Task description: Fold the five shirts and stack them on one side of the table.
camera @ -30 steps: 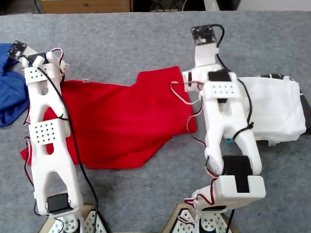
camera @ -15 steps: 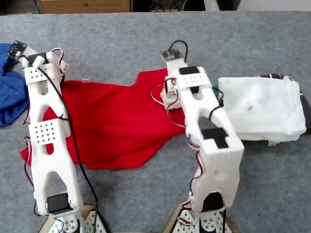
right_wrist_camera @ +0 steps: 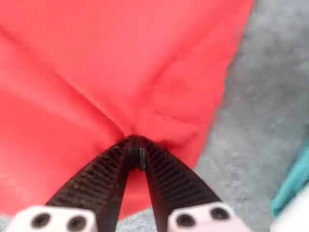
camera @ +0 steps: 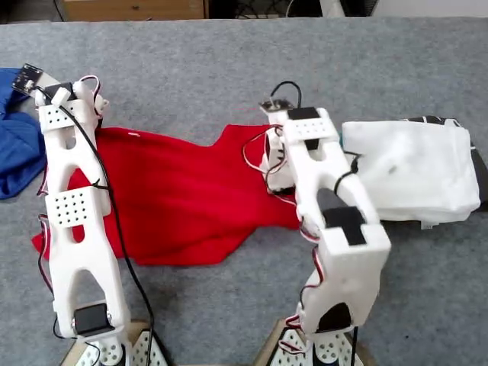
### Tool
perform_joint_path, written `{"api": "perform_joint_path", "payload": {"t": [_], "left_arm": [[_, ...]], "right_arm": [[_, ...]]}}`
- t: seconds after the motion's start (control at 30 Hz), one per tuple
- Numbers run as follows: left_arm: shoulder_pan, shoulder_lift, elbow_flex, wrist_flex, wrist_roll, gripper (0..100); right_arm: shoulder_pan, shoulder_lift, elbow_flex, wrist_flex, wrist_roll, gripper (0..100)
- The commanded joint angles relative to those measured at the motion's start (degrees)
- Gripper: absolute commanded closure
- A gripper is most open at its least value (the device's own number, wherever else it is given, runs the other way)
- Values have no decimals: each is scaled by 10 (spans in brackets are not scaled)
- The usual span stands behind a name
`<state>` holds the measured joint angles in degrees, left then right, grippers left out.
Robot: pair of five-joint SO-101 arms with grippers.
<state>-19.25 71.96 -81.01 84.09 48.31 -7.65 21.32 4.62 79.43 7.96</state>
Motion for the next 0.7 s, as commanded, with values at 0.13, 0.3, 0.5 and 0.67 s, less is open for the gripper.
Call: {"api": "perform_joint_path", "payload": {"t": [0.13,0.3,0.5,0.67], "left_arm": [[-1,-7,-26,-1,-6,971],[-1,-7,-24,-1,-6,971],[-1,-7,-24,-1,-6,971],[-1,-7,-23,-1,-6,971]], "right_arm": [[6,-102,-44,-5,35,983],[-1,-87,-166,18,69,956],[11,79,-355,40,67,865],[18,280,-589,75,54,864]]}}
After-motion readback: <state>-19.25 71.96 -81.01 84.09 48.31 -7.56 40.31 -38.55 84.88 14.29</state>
